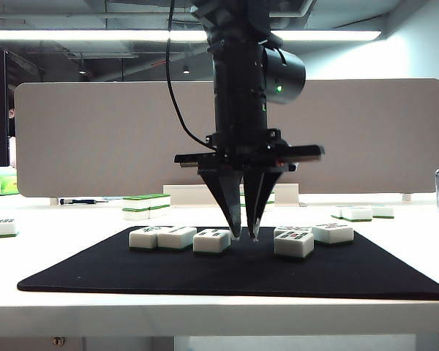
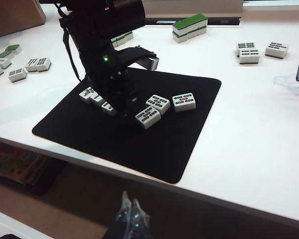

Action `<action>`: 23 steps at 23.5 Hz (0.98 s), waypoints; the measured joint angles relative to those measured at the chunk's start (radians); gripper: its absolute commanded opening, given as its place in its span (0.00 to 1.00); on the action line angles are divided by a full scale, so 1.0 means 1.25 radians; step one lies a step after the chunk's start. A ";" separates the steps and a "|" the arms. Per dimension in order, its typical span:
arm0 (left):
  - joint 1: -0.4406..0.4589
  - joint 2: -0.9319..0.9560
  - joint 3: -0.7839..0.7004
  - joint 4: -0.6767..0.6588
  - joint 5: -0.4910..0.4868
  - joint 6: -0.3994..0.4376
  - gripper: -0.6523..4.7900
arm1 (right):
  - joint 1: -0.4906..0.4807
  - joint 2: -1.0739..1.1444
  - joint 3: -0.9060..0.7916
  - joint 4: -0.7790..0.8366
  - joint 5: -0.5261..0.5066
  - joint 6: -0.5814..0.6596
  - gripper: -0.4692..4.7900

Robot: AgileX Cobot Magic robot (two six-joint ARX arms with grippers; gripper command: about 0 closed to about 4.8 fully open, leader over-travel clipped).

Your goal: Align six mahjong tiles in a row on the table.

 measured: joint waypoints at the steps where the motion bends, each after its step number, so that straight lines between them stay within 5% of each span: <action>1: 0.001 0.005 0.000 0.002 -0.006 0.000 0.28 | 0.000 0.000 0.000 0.000 0.000 0.000 0.09; 8: 0.004 0.018 -0.001 0.013 -0.093 0.002 0.28 | 0.000 0.000 0.000 0.000 0.000 0.000 0.09; 23: 0.063 0.017 -0.001 0.023 -0.117 -0.024 0.28 | 0.000 0.000 0.000 0.000 0.000 0.000 0.09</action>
